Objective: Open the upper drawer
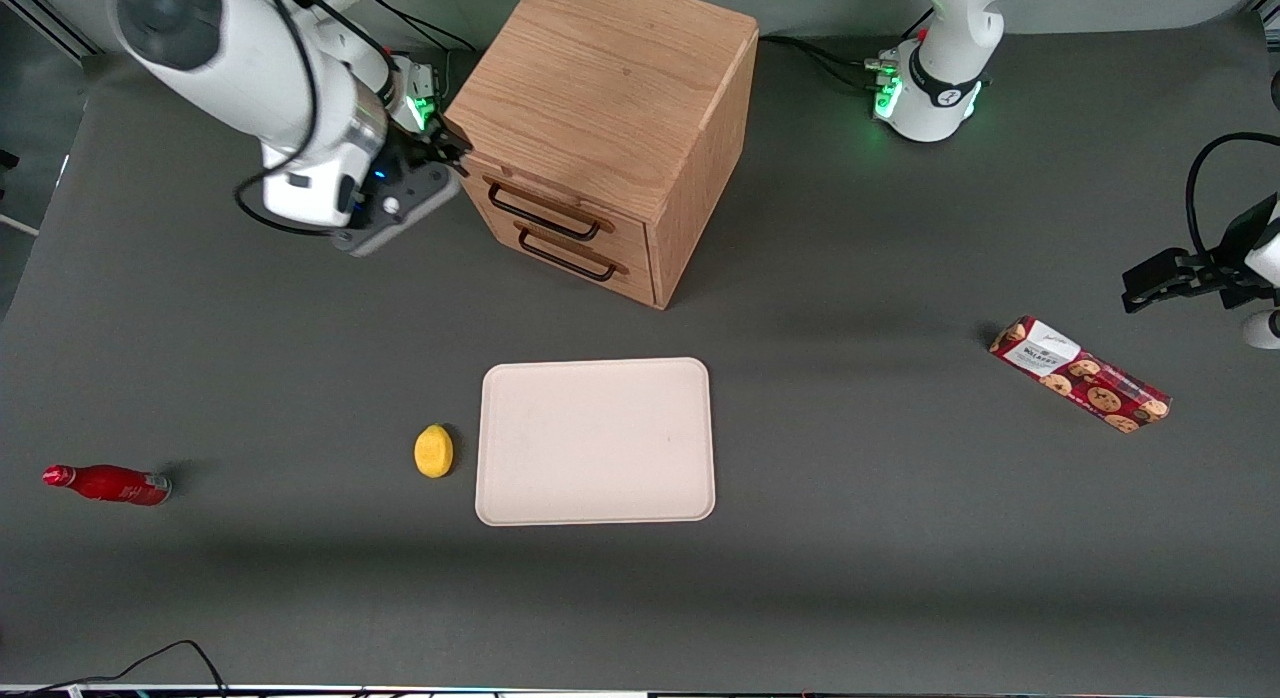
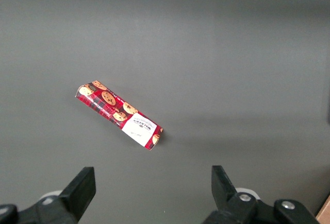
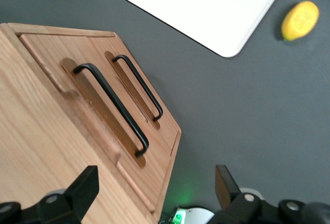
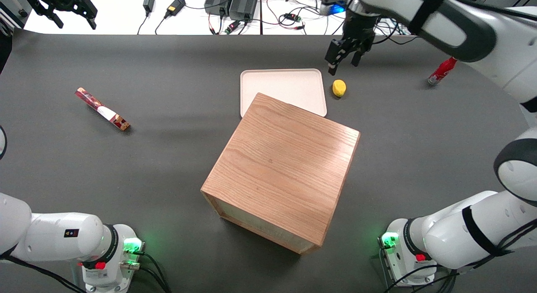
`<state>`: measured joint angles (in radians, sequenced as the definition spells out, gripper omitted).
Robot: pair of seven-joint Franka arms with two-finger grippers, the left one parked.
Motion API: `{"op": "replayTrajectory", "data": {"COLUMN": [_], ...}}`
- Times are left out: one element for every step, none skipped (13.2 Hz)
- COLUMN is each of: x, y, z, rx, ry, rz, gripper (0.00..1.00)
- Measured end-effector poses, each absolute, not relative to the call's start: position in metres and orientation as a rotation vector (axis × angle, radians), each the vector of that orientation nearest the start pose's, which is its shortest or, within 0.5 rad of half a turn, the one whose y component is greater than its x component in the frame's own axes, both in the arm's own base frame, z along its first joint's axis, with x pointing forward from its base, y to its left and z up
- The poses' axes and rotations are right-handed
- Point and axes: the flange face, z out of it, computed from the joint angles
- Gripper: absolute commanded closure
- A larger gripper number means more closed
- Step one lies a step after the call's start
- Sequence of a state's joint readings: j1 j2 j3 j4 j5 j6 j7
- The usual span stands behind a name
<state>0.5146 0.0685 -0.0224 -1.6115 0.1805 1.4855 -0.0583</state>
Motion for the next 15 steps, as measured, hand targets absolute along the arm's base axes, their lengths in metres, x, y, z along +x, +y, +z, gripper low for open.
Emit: {"op": "replayTrajectory", "data": {"x": [0.485, 0.486, 0.487, 0.488, 0.489, 0.488, 0.485, 0.481, 0.477, 0.473, 0.471, 0.469, 0.468, 0.468, 0.468], "y": [0.293, 0.302, 0.310, 0.315, 0.319, 0.323, 0.326, 0.328, 0.330, 0.331, 0.332, 0.331, 0.330, 0.329, 0.329], "z": [0.552, 0.543, 0.535, 0.526, 0.514, 0.502, 0.490, 0.479, 0.470, 0.463, 0.457, 0.451, 0.445, 0.439, 0.434], "rx": [-2.868, -2.857, -2.847, -2.840, -2.837, -2.833, -2.830, -2.824, -2.816, -2.813, -2.811, -2.809, -2.804, -2.798, -2.794], "ry": [-0.842, -0.874, -0.904, -0.920, -0.929, -0.940, -0.951, -0.966, -0.987, -0.997, -1.002, -1.007, -1.018, -1.028, -1.038], "rz": [0.355, 0.360, 0.360, 0.358, 0.357, 0.362, 0.372, 0.387, 0.407, 0.428, 0.444, 0.454, 0.461, 0.470, 0.468], "gripper": [0.00, 0.00, 0.00, 0.00, 0.00, 0.00, 0.00, 0.00, 0.00, 0.00, 0.00, 0.00, 0.00, 0.00, 0.00]}}
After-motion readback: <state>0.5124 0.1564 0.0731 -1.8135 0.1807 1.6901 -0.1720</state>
